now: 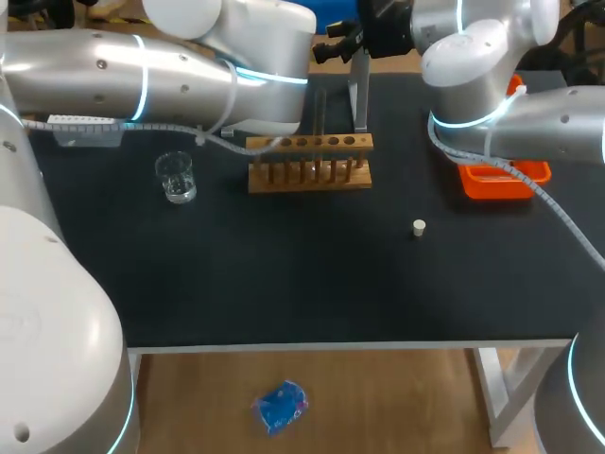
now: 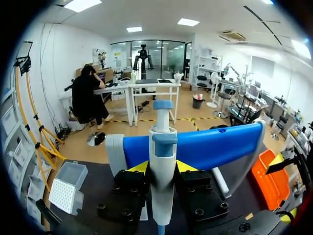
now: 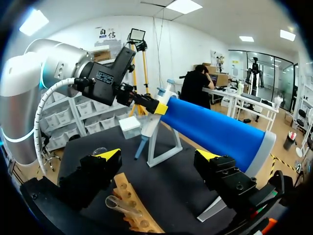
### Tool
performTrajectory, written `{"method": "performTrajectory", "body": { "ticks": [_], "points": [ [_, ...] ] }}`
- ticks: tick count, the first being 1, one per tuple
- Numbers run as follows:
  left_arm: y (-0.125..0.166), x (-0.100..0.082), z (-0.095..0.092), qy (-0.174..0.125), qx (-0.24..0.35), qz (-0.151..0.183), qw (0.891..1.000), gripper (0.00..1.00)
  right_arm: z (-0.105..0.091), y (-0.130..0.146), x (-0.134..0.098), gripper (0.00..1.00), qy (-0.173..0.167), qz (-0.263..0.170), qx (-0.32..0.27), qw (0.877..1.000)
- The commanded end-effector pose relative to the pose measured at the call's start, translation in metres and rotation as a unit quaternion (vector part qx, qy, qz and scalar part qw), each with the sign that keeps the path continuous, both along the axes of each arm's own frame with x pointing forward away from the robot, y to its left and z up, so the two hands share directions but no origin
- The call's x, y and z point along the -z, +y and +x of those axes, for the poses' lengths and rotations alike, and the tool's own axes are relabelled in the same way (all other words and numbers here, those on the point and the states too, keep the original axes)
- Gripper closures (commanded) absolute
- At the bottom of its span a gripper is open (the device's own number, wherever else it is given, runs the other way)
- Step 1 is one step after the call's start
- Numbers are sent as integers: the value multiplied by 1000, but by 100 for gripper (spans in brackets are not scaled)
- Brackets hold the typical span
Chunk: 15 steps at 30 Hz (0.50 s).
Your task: Invert the test tube, pick up the pipette, mount the tip to pipette, aspirate from beaker and dispense into the tube, eject the tip, return the pipette, and cap with the stopper.
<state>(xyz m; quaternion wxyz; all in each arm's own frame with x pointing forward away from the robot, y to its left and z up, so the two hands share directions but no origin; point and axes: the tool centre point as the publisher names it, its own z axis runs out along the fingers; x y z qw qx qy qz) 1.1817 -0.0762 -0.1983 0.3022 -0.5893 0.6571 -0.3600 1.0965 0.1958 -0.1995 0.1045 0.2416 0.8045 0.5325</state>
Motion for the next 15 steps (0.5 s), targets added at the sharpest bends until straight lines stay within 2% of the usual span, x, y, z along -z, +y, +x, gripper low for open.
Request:
{"method": "performTrajectory", "body": {
  "ticks": [1, 15],
  "points": [
    [-2, 1, 0, 6, -3, 3, 1000, 100, 0, -1, -1, 0, 1, -1, -1, 1000],
    [-6, 13, -4, 22, -3, 5, 1000, 100, 0, -1, -1, 0, 1, -1, -1, 1000]
  ]
}}
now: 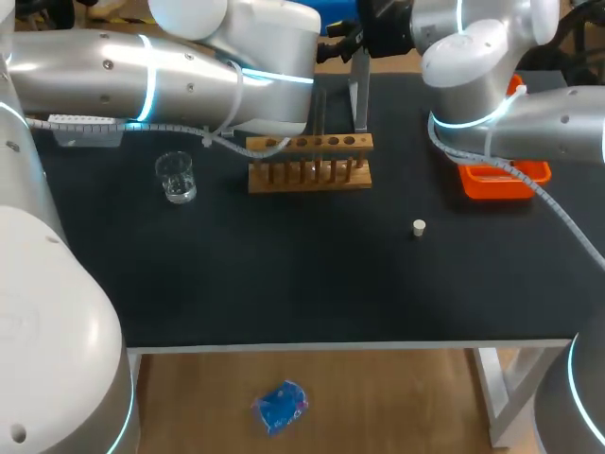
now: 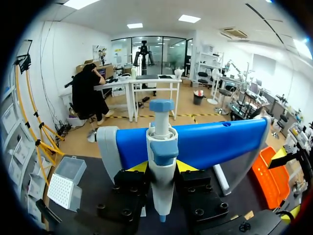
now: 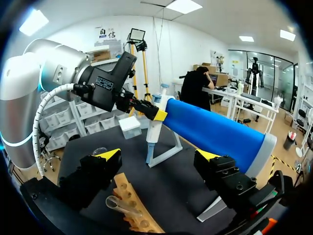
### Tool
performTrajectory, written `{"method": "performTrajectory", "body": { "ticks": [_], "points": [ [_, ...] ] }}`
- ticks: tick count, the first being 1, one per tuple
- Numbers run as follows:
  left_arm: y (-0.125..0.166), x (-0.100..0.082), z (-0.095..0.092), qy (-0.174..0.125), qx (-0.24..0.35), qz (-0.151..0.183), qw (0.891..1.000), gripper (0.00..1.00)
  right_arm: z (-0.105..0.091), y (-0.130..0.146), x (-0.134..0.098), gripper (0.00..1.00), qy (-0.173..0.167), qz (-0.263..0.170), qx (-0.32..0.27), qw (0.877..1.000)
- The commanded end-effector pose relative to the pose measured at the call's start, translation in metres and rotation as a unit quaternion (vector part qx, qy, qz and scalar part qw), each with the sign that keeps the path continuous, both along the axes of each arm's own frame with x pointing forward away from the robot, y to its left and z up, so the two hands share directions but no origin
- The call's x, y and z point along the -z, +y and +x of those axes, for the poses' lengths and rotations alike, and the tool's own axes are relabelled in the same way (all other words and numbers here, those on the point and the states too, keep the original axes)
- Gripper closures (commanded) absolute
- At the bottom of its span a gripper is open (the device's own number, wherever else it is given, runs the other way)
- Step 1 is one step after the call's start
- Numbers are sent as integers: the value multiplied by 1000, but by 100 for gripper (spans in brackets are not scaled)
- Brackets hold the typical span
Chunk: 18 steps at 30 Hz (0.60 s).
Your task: Invert the test tube, pick up the pipette, mount the tip to pipette, aspirate from beaker and dispense into the tube, eject the tip, return the pipette, and cap with the stopper.
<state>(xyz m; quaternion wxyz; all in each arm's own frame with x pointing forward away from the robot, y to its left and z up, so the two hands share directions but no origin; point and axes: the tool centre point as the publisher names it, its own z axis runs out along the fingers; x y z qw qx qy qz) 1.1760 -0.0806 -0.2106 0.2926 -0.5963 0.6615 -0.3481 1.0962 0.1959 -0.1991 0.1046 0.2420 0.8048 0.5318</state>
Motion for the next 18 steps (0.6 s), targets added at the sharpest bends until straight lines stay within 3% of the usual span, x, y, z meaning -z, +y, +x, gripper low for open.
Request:
{"method": "performTrajectory", "body": {
  "ticks": [1, 2, 3, 4, 7, 14, 18],
  "points": [
    [-2, 1, 1, 5, -1, 4, 1000, 100, 0, -1, 0, 0, 1, 0, -1, 1000],
    [-2, 1, 2, 5, -1, 4, 1000, 91, 0, -1, 0, 0, 1, 0, -1, 1000],
    [-3, 1, 2, 6, -1, 5, 1000, 75, 0, -1, 0, 0, 1, 0, -1, 1000],
    [-3, 1, 2, 6, -1, 6, 1000, 71, 0, -1, 0, 0, 1, 0, -1, 1000],
    [-4, 2, 2, 7, -1, 8, 1000, 71, 0, -1, 0, 0, 1, 0, -1, 1000],
    [-5, 2, 2, 7, 0, 8, 1000, 55, 0, -1, 0, 0, 1, 0, -1, 1000],
    [-7, 3, 0, 8, 1, 9, 1000, 53, 0, -1, 0, 0, 1, 0, -1, 1000]
  ]
}}
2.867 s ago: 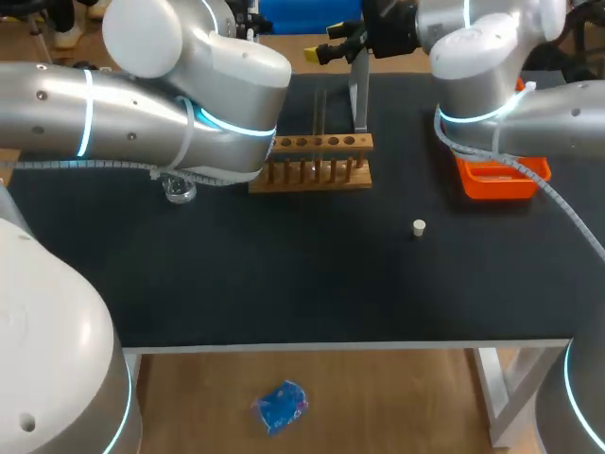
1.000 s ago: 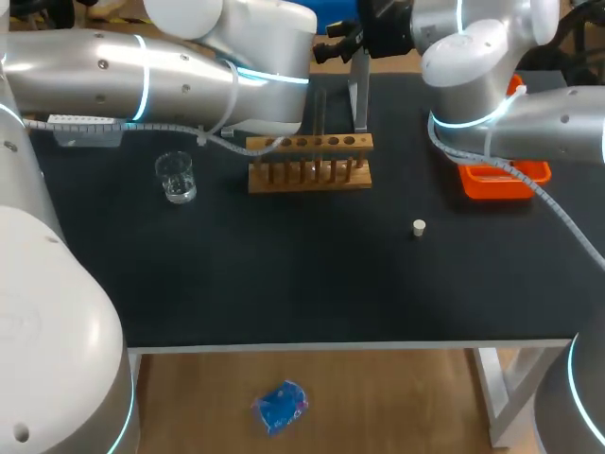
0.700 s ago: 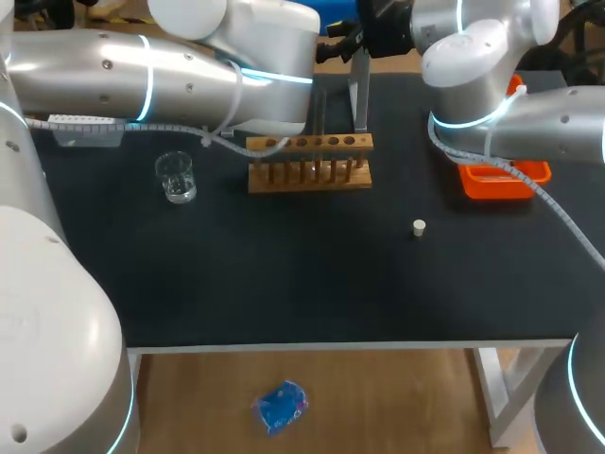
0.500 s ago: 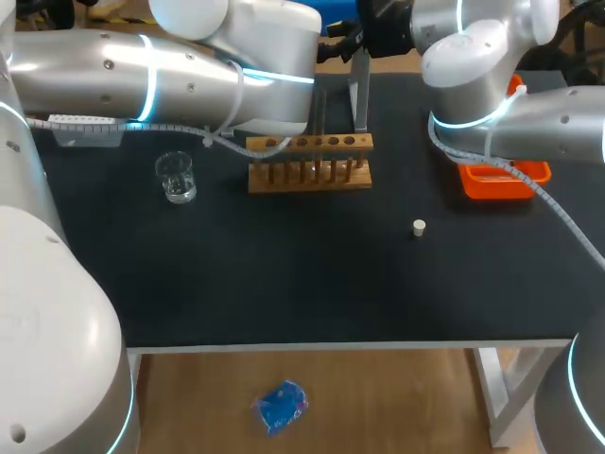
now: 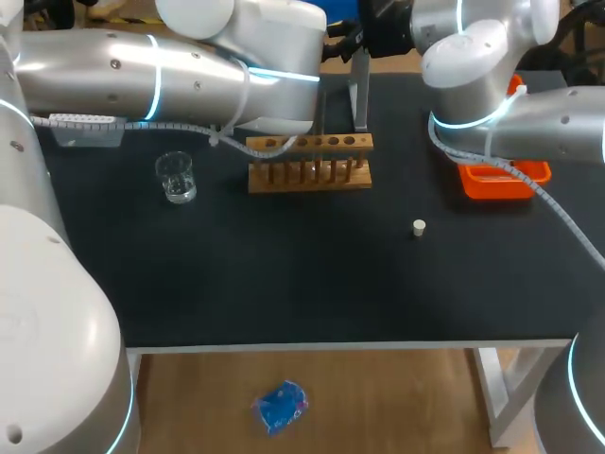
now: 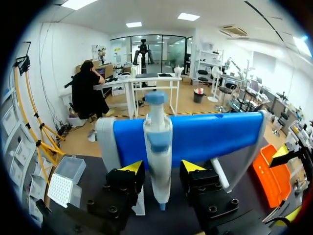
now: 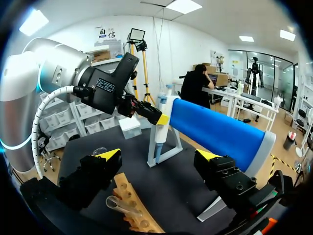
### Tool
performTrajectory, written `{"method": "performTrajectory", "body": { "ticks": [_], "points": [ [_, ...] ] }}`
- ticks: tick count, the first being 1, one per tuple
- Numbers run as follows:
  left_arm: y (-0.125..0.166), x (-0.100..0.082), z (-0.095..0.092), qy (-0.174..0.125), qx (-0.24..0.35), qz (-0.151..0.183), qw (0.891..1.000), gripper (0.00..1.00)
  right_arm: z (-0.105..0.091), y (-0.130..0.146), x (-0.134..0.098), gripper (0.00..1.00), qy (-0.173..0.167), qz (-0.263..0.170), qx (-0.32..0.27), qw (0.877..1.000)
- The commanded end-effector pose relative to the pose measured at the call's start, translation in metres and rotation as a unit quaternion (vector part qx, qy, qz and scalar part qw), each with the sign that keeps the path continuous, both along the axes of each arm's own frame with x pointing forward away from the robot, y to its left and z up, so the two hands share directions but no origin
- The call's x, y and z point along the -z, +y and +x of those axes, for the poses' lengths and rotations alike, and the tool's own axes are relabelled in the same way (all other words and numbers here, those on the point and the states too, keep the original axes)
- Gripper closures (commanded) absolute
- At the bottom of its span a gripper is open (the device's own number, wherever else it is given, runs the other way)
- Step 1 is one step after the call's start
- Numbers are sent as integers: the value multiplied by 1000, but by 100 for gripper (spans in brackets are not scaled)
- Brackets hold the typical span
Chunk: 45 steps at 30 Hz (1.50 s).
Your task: Invert the test tube, pick up the pipette, mount the tip to pipette, aspirate from beaker and dispense into the tube, eject the tip, return the pipette, and cap with the stopper.
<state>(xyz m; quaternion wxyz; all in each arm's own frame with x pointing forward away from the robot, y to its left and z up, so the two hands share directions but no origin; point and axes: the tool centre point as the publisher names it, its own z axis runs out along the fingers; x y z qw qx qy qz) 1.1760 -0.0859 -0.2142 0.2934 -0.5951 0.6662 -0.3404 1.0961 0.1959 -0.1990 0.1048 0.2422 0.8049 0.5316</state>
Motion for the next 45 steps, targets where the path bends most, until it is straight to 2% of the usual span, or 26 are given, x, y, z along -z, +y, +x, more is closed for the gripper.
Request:
{"method": "performTrajectory", "body": {
  "ticks": [1, 7, 9, 11, 21, 26, 28, 30, 31, 38, 40, 41, 44, 45],
  "points": [
    [-1, -1, -1, 3, 0, 2, 1000, 53, 0, -1, 0, 0, 1, 0, -1, 1000],
    [-3, -3, -8, 1, 1, 2, 1000, 51, 0, -1, 0, 0, 1, 0, -1, 1000],
    [-4, -5, -12, -1, 2, 2, 1000, 44, 0, -1, 0, 0, 1, 0, -1, 1000],
    [-5, -7, -18, -4, 4, 1, 1000, 42, 0, -1, 0, 0, 1, 0, -1, 1000],
    [-6, -9, -65, -15, 24, -6, 1000, 0, 0, -1, 0, 0, 1, 0, -1, 1000],
    [-8, -12, -96, -22, 56, -4, 998, 0, 0, -1, 0, 0, 1, 0, -1, 1000],
    [-6, -14, -109, -21, 67, 8, 998, 0, 0, -1, 0, 0, 1, 0, -1, 1000],
    [-4, -18, -121, -20, 87, 1, 996, 0, 0, -1, 0, 0, 1, 0, -1, 1000],
    [-3, -20, -126, -22, 101, 10, 995, 0, 0, -1, 0, 0, 1, 0, -1, 1000],
    [-2, -32, -169, -33, 231, 18, 972, 0, 0, -1, 0, 0, 1, 0, -1, 1000],
    [-3, -35, -181, -38, 272, 10, 961, 0, 0, -1, 0, 0, 1, 0, -1, 1000],
    [-4, -37, -185, -40, 292, 10, 956, 0, -1, -2, -1, 0, 0, 2, -5, 1000],
    [-11, -40, -203, -40, 377, 6, 925, 0, -10, -14, -4, 0, -3, 3, -12, 1000],
    [-13, -41, -205, -37, 392, 7, 919, 0, -13, -18, -4, 0, -3, 4, -15, 1000]
  ]
}}
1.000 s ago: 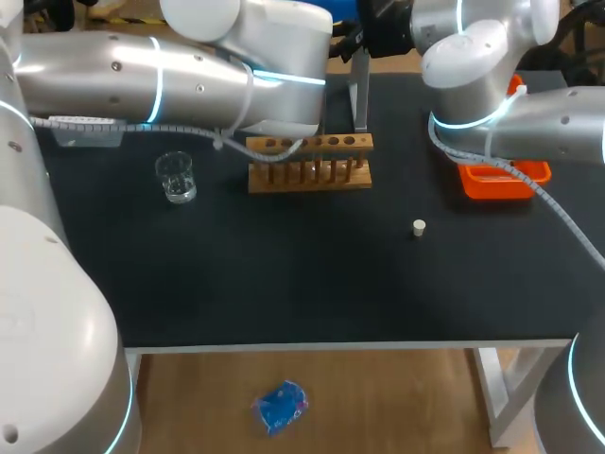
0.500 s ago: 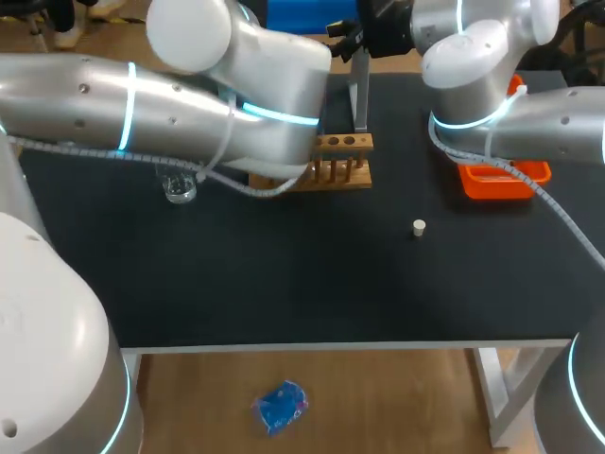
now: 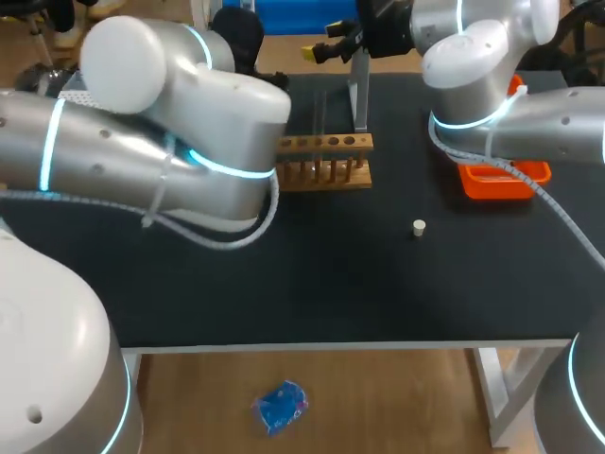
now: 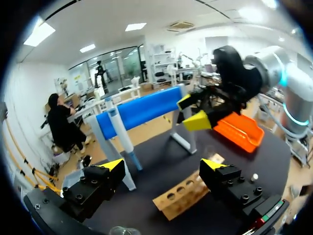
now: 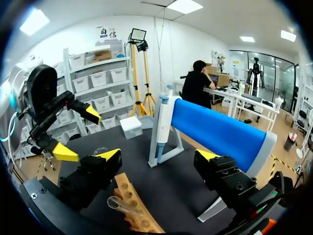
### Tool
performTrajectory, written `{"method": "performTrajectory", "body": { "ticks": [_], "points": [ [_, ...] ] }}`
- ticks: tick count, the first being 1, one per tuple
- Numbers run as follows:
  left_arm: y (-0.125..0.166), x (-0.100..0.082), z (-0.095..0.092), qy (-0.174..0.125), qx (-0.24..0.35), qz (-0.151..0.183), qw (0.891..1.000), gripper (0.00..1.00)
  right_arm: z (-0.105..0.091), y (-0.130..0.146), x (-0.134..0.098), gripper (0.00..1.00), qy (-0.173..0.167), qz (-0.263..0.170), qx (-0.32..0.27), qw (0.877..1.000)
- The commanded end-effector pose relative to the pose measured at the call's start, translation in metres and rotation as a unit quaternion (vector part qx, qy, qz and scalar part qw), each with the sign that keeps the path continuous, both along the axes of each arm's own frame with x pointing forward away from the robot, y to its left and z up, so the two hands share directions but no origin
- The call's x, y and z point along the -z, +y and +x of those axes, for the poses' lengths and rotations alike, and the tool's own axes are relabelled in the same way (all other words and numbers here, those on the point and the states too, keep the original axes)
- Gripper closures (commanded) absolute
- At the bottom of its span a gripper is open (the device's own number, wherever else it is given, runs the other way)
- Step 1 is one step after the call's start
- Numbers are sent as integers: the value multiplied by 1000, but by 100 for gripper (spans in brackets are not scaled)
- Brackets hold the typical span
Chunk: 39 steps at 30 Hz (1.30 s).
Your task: Invert the test tube, pick up the pipette, mount the tip to pipette, aspirate from beaker and dispense into the tube, eject the tip, return the pipette, and cap with the stopper.
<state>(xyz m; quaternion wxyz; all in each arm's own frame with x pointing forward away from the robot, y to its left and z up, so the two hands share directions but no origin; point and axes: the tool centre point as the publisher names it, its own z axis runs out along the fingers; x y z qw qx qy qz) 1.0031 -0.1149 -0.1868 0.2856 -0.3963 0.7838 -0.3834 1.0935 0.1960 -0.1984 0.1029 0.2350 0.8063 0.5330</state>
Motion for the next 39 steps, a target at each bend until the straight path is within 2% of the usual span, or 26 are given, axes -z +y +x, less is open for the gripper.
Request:
{"method": "performTrajectory", "body": {
  "ticks": [1, 6, 10, 14, 16, 21, 39],
  "points": [
    [15, -13, -35, 41, 202, -39, 978, 0, -14, -23, -4, 0, -1, 5, -8, 1000],
    [1, -12, -45, 58, 289, -30, 955, 0, -32, -50, -5, 0, -9, 13, -9, 1000],
    [-13, -10, -52, 72, 352, -23, 933, 0, -51, -73, -7, 0, -25, 24, -13, 999],
    [-24, -4, -56, 92, 393, -14, 915, 0, -77, -97, -8, 0, -38, 35, -20, 998],
    [-26, -2, -58, 100, 402, -12, 910, 0, -90, -106, -6, 0, -40, 36, -23, 998],
    [-33, 3, -55, 105, 411, -9, 905, 0, -128, -139, -1, 0, -57, 52, -39, 996],
    [-34, 3, -53, 106, 409, -8, 906, 0, -128, -139, -1, 0, -57, 52, -39, 996]
  ]
}}
